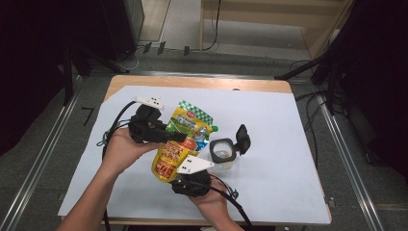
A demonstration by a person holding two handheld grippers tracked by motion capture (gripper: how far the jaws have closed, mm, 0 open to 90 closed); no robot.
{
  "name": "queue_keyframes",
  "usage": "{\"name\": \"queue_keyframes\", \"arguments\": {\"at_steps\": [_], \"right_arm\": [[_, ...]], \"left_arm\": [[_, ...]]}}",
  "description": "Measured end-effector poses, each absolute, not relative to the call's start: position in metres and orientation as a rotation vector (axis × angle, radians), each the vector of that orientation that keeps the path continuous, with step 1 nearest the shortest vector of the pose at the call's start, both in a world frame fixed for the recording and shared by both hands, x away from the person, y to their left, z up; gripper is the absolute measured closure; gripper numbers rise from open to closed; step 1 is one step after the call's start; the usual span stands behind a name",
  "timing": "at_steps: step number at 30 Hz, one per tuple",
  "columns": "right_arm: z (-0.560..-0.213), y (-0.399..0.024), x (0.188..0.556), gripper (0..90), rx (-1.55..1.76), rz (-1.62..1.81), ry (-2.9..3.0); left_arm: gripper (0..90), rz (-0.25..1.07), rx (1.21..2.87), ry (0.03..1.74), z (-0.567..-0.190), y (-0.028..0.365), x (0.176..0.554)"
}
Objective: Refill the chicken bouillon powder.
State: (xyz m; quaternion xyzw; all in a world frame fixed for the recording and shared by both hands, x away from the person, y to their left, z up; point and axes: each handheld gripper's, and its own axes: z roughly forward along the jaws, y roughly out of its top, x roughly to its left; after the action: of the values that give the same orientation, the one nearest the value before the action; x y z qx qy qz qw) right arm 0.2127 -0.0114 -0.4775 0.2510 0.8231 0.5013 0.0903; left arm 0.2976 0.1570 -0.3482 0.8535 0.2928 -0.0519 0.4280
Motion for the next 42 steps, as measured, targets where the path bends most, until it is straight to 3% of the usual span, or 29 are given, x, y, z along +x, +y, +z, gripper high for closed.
{"name": "queue_keyframes", "arguments": {"at_steps": [42], "right_arm": [[-0.466,-0.01,0.194,56.9,0.701,1.574,2.452]], "left_arm": [[75.7,-0.185,2.127,0.799,-0.359,0.142,0.298]]}}
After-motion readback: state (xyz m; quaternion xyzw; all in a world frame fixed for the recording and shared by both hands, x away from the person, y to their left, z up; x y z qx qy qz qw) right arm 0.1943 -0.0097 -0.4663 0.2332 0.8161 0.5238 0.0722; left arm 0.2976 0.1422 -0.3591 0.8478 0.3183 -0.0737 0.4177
